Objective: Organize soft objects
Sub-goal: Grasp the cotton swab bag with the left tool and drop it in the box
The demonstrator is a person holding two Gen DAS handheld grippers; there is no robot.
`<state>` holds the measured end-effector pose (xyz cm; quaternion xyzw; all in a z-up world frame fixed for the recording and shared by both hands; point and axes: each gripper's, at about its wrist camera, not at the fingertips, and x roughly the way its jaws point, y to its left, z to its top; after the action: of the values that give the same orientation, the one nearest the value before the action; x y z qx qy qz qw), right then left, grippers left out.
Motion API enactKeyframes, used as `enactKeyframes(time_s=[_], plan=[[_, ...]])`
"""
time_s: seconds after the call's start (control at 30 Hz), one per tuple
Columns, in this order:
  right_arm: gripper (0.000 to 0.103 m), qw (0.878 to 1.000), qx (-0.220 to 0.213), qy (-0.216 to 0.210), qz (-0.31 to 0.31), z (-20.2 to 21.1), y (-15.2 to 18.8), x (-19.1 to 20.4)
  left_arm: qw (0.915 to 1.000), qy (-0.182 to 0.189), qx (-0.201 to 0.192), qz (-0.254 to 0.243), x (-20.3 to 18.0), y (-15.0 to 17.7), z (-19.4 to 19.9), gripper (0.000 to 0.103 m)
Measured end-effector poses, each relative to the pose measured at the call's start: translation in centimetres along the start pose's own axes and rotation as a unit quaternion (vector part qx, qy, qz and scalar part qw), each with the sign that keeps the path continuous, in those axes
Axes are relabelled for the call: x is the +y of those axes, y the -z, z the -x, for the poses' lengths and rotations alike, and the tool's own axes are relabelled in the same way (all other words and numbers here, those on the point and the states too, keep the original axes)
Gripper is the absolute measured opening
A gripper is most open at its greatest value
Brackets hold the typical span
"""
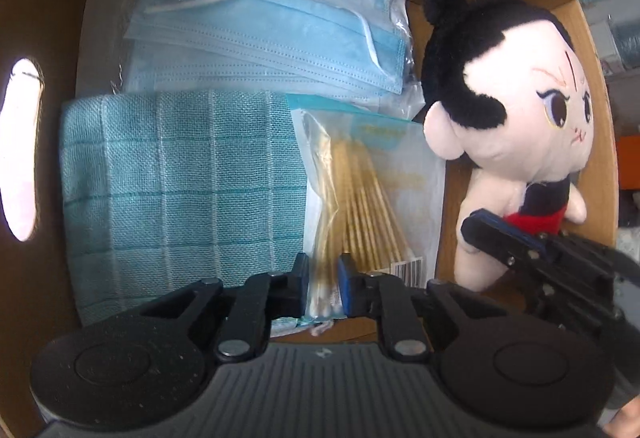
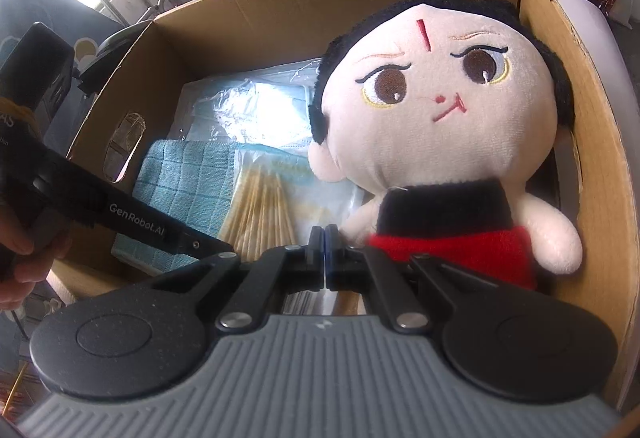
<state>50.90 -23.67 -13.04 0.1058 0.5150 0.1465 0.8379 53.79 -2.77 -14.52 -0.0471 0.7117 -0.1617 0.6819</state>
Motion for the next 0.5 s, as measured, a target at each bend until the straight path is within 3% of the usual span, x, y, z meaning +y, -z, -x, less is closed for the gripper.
enactKeyframes(time_s=[0.1,0.17,0.23,0.37,0.5], plan=[[0.0,1.0,-0.004,0.008,0.007,-0.3,-0.1,0.5,0.9974,0.036,-0.006,0.062,0.8,0.1,-0.6,0.017],[0.0,1.0,-0.014,0.01,0.016,-0.4,-0.1,0.8,0.995,0.045,-0.007,0.088,1.1,0.5,-1.2,0.026],[0.002,0.999,-0.027,0.01,0.021,0.5,0.2,1.4,0.9951,0.042,-0.018,0.087,0.7,1.4,-1.0,0.055],[0.004,0.997,-0.078,-0.008,0.024,5.3,0.5,2.3,0.9953,0.035,-0.067,0.061,-0.9,3.2,2.1,0.057],[0.005,0.99,-0.13,-0.027,0.047,13.0,2.4,3.5,0.9895,0.006,-0.143,0.023,-1.8,6.7,8.3,0.057]])
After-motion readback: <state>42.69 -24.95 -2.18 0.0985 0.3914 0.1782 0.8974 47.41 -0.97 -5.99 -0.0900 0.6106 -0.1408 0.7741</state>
